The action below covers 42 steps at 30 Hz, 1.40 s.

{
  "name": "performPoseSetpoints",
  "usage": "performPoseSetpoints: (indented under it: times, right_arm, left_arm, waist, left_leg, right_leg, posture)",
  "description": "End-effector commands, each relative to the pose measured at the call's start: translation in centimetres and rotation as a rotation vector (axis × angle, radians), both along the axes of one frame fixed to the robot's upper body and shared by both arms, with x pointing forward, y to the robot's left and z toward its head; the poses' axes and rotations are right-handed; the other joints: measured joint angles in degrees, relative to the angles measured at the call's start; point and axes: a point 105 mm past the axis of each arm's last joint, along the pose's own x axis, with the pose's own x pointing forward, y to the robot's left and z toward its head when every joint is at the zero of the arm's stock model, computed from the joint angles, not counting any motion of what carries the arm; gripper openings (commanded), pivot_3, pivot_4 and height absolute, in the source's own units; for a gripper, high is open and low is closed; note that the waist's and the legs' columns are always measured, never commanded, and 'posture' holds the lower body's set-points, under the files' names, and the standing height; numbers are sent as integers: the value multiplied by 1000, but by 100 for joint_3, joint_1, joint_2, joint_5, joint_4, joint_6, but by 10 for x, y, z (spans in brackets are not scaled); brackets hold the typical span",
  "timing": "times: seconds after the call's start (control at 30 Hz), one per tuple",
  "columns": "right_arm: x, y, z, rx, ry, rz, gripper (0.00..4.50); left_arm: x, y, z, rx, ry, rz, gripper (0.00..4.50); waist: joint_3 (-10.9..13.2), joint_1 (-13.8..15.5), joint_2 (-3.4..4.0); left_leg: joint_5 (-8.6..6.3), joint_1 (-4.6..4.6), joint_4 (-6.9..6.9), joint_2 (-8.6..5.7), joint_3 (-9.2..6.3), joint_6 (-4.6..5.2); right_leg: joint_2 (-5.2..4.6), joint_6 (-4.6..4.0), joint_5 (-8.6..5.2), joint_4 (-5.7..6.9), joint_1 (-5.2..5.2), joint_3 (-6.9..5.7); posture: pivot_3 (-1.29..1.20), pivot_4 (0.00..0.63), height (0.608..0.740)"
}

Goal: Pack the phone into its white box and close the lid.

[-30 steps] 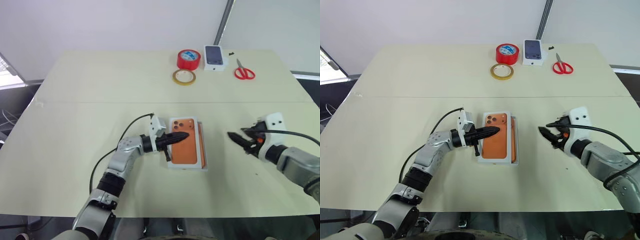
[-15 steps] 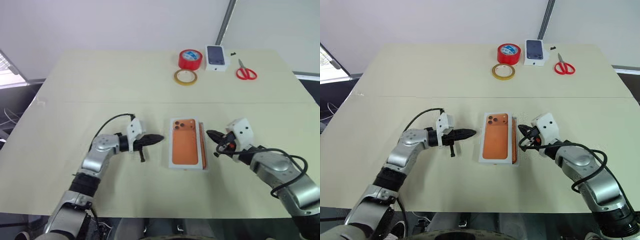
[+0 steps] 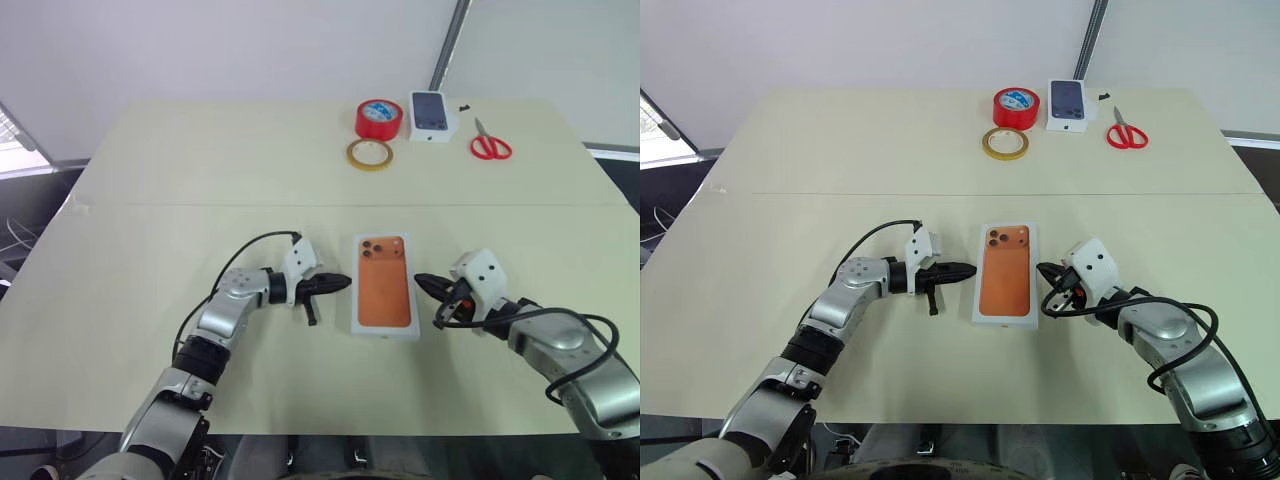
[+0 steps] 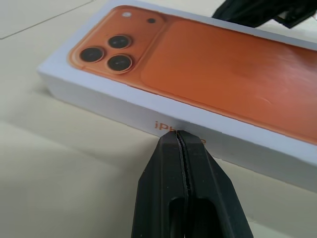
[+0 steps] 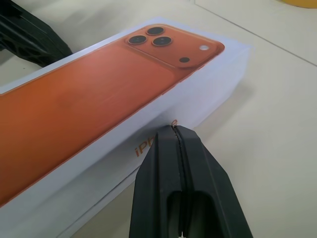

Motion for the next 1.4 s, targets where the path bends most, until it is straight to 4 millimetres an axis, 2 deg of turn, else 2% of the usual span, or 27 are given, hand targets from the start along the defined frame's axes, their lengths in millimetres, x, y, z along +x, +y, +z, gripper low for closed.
performPoseSetpoints:
  times: [0.03,0.23,0.43,0.7,1.0,1.07,1.17,1.4]
  right_arm:
    - [-7,13,12,22,-43,59,14]
    - [-7,10,8,13,-35,39,14]
    - [-6,14,8,8,-45,49,14]
    - [-3,16,9,12,-46,41,14]
    - [6,16,14,25,-63,24,14]
    - [7,15,11,21,-49,19,14]
    - [4,13,-4,-37,-9,18,14]
    - [4,21,-19,-129,20,36,14]
  left_arm:
    - [1,-15,29,-88,-48,-32,0]
    - [-6,-23,39,-95,-64,-70,0]
    - [-14,-21,22,-61,-32,-79,0]
    - [-1,-14,13,-54,11,18,0]
    - [6,-20,33,-158,35,49,0]
    - [6,-18,27,-105,5,52,0]
    - [3,-18,21,-88,14,44,0]
    - [3,-18,11,-52,41,57,0]
  waist:
    - [0,0,0]
    - [0,0,0]
    - [0,-3,1]
    - [0,-8,1]
    - [0,-5,1]
    - [0,-4,1]
    - [0,-3,1]
    - [-1,-7,1]
  left_leg:
    - [0,0,0,0,0,0]
    - [0,0,0,0,0,0]
    - [0,3,0,0,0,-1]
    - [0,3,0,0,0,-1]
    - [1,3,0,-1,0,-1]
    - [1,3,1,-1,0,-1]
    - [1,3,1,-1,0,-1]
    - [1,6,1,-2,0,-2]
  right_leg:
    - [0,0,0,0,0,0]
    - [0,0,0,0,0,0]
    - [0,0,0,2,0,0]
    - [0,0,0,2,1,0]
    - [1,0,0,4,0,0]
    - [1,0,0,4,0,0]
    - [1,0,0,4,0,0]
    - [1,0,0,5,2,0]
  posture:
    - [0,150,740]
    - [0,150,740]
    - [0,150,740]
    - [0,150,740]
    - [0,150,740]
    - [0,150,740]
    - [0,150,740]
    - [0,150,740]
